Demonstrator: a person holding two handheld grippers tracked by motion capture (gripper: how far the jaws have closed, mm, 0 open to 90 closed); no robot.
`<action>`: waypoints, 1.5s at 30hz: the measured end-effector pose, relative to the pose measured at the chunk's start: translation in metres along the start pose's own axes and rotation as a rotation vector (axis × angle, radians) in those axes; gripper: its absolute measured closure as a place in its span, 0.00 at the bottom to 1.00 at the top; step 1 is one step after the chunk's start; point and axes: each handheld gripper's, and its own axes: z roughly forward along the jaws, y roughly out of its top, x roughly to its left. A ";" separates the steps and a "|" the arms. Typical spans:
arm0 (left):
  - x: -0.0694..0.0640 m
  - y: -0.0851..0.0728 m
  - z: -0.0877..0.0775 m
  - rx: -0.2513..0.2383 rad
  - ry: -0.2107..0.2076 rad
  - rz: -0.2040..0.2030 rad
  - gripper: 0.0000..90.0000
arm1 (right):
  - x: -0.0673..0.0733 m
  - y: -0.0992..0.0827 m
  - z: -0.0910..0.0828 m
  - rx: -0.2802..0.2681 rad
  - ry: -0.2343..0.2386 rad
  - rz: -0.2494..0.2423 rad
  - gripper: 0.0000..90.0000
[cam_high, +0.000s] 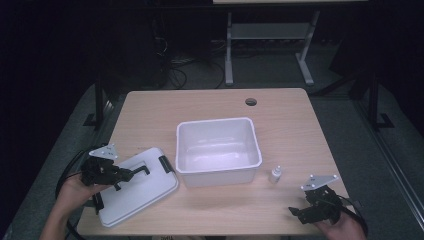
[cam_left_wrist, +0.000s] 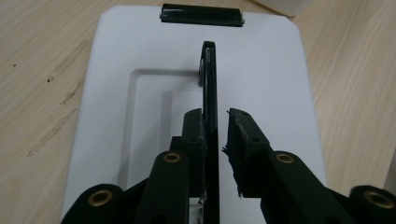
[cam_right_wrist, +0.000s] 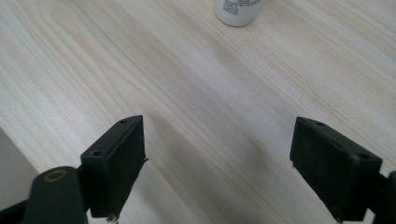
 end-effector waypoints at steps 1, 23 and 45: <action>-0.002 0.000 -0.001 -0.007 0.001 -0.001 0.83 | -0.001 0.000 0.000 0.000 0.001 0.002 0.18; -0.027 -0.002 -0.004 -0.126 0.084 -0.020 0.55 | -0.009 0.012 0.005 0.096 0.049 -0.006 0.16; -0.035 -0.013 0.002 -0.180 0.134 -0.060 0.48 | -0.011 0.051 0.008 0.157 0.099 -0.106 0.23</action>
